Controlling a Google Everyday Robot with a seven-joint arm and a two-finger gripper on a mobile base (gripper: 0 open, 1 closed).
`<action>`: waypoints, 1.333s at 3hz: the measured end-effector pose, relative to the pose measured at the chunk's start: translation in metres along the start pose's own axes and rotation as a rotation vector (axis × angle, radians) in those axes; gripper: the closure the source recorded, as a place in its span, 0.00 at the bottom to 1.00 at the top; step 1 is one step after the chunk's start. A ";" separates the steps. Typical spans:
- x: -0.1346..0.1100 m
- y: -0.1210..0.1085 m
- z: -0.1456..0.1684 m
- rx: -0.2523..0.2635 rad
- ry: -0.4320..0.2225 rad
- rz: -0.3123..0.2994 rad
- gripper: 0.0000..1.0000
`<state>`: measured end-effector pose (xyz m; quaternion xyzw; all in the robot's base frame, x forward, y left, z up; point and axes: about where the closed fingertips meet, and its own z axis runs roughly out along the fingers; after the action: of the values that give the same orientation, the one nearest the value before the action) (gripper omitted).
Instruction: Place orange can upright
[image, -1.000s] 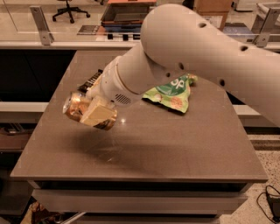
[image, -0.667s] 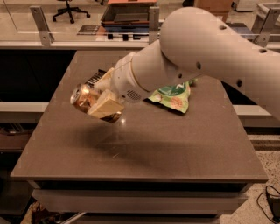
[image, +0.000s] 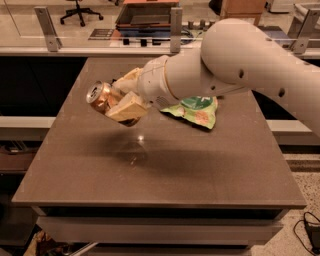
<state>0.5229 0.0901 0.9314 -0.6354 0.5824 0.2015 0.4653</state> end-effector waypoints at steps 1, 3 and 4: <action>-0.003 0.002 0.000 0.019 -0.036 -0.001 1.00; -0.015 0.032 0.009 0.022 -0.106 0.031 1.00; -0.022 0.035 0.016 0.016 -0.161 0.034 1.00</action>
Offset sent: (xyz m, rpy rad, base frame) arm -0.0451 0.0137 -0.0126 0.1268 0.0185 -0.0206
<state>0.4899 0.1190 0.9286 -0.6036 0.5552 0.2553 0.5122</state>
